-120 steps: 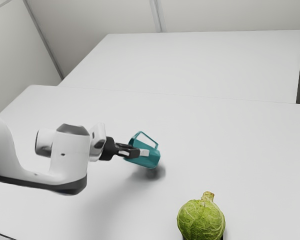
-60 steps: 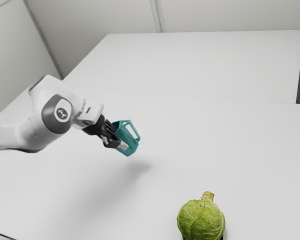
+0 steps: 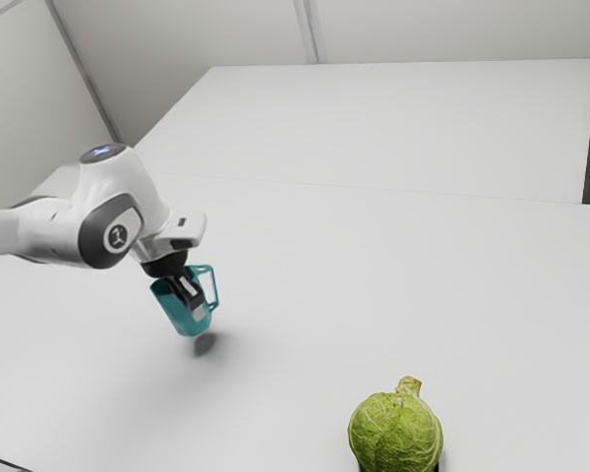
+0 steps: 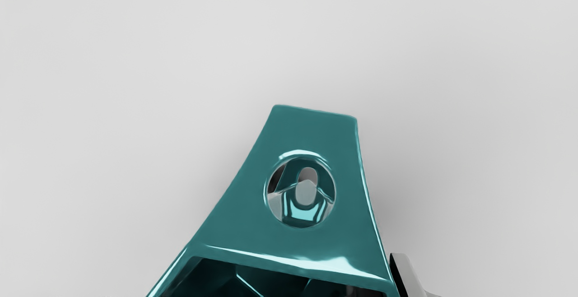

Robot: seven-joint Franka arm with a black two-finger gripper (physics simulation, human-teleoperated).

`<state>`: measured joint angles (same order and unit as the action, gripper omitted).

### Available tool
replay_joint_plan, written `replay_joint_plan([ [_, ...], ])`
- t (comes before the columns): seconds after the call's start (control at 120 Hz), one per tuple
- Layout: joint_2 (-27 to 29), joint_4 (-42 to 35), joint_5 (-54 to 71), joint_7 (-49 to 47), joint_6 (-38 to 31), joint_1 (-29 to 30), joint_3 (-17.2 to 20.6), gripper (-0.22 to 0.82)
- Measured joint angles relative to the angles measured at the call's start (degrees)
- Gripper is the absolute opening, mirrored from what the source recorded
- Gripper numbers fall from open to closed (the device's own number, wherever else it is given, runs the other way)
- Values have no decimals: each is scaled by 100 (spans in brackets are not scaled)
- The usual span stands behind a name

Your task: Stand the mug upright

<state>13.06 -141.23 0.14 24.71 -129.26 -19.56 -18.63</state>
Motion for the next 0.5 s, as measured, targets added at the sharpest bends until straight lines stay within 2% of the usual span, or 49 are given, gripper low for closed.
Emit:
replay_joint_plan([
  [0.233, -371, 160, 83, -1126, -347, -21, 12, -17],
  [0.5, -684, 147, -20, -1999, -860, -56, 55, -17],
])
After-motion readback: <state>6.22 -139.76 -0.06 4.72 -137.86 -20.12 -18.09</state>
